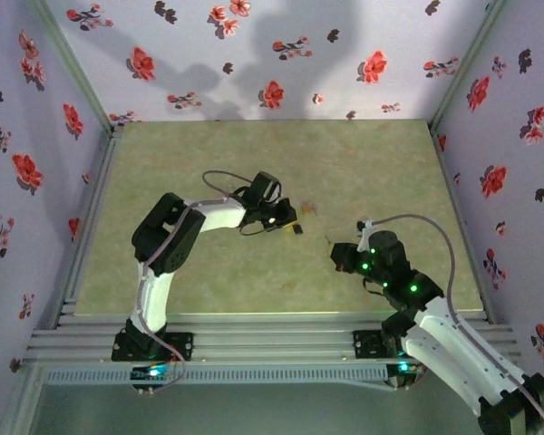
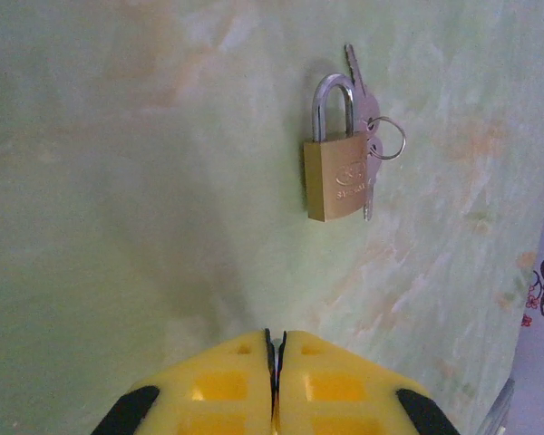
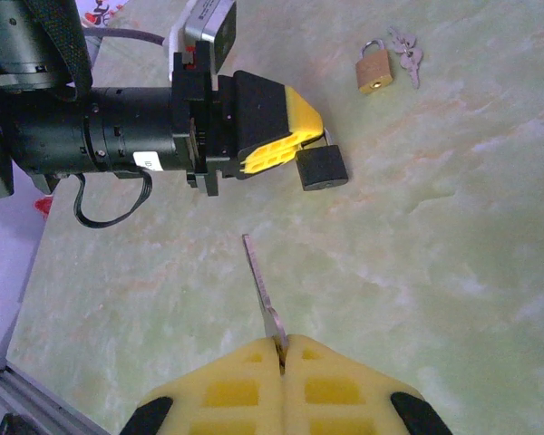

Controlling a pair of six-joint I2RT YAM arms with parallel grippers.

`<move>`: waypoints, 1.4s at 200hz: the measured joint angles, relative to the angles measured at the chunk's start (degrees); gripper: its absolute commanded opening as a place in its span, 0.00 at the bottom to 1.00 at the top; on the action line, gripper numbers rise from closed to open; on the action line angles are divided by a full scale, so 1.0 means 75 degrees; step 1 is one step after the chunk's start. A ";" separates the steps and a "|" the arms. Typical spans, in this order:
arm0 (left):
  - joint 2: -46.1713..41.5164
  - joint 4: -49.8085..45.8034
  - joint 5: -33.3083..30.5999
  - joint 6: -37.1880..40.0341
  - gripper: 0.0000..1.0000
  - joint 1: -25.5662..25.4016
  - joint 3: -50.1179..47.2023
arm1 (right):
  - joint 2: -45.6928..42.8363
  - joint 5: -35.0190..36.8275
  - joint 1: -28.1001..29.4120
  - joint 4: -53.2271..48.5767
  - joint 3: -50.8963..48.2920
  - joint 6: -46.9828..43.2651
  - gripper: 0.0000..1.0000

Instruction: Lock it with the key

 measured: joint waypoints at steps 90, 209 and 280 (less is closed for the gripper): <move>0.0096 -0.0216 -0.0055 0.0067 0.08 -0.0012 0.0201 | 0.0189 -0.0114 0.0000 0.0172 -0.0099 0.0125 0.00; 0.0096 -0.0688 -0.0291 0.0323 0.23 -0.0026 0.0239 | 0.0323 -0.0149 0.0000 0.0277 -0.0143 0.0210 0.00; 0.0096 -0.0886 -0.0376 0.0519 0.31 -0.0026 0.0370 | 0.0329 -0.0146 0.0000 0.0277 -0.0152 0.0300 0.00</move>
